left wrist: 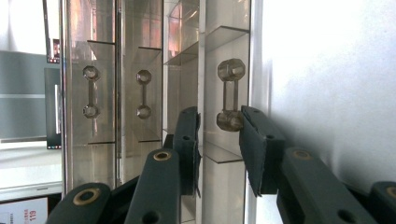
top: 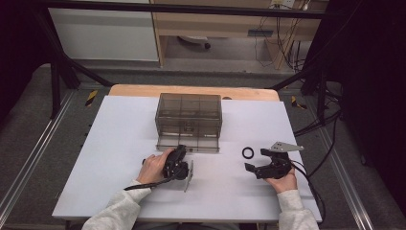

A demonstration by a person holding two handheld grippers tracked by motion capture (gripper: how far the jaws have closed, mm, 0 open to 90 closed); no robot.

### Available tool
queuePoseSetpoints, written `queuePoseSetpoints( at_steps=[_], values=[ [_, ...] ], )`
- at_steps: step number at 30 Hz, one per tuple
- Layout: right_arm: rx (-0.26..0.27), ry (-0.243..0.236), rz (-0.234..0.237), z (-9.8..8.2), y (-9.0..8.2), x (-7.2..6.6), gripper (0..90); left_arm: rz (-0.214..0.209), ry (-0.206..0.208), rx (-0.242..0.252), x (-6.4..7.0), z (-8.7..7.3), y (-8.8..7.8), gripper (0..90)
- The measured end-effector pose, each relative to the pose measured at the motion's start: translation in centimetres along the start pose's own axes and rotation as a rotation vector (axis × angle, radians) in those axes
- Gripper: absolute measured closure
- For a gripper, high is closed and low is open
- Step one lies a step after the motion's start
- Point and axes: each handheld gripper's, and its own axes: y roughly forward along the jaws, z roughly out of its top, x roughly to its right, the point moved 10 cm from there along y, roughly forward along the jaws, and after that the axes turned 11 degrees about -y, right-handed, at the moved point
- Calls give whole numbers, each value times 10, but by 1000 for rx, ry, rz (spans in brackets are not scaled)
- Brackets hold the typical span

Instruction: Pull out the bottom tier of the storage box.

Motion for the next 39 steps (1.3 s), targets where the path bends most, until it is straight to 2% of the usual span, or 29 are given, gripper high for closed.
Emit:
queuePoseSetpoints(
  at_steps=[39],
  values=[
    [-2,-3,-3,0,0,1,4,-5,-1,-17,5,2,-5,677]
  ],
)
